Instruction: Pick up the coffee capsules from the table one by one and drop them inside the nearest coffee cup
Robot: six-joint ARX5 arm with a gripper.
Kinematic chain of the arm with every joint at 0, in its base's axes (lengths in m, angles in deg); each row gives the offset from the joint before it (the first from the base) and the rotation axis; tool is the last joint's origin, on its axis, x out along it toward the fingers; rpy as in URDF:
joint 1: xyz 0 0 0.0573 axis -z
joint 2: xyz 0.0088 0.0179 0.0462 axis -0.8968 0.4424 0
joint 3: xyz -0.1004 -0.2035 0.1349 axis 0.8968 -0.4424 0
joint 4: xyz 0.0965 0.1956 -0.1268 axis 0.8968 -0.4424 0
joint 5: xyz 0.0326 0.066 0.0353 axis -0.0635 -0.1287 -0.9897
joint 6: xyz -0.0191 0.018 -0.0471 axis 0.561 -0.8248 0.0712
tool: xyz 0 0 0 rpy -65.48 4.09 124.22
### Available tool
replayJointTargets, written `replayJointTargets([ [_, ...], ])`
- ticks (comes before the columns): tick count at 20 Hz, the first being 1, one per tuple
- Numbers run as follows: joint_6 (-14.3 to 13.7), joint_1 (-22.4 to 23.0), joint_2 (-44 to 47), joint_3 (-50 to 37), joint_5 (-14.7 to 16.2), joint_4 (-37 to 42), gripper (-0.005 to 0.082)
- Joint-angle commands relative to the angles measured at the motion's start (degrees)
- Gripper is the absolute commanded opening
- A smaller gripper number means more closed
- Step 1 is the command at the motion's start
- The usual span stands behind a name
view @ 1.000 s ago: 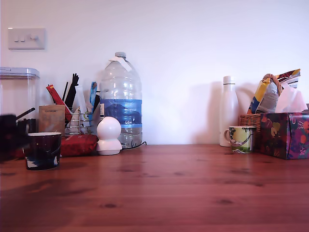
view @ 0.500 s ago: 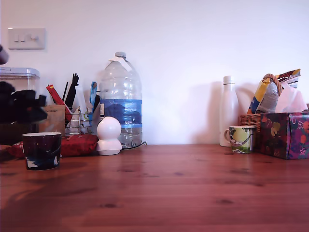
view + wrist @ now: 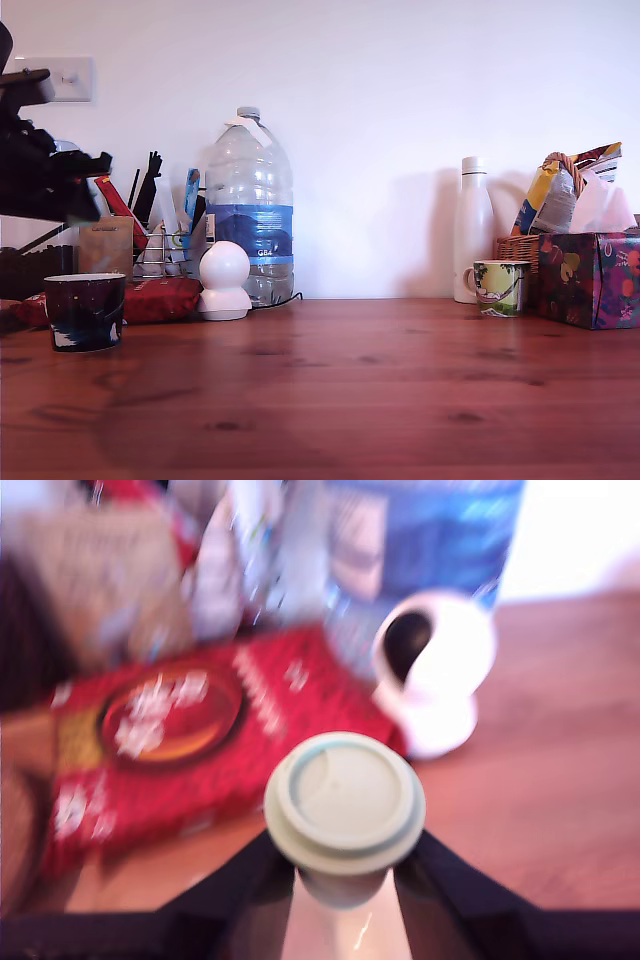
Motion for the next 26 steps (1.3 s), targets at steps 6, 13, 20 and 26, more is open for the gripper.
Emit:
replayJointTargets([
  [6, 0.8, -0.4, 6.4, 6.7, 3.3, -9.9, 0.0133],
  [13, 0.7, -0.3, 6.7, 7.7, 3.3, -13.7, 0.0133],
  [20, 0.7, -0.3, 6.7, 7.7, 3.3, -14.0, 0.0135],
  [26, 0.0, -0.3, 6.6, 7.7, 3.1, -14.5, 0.0728],
])
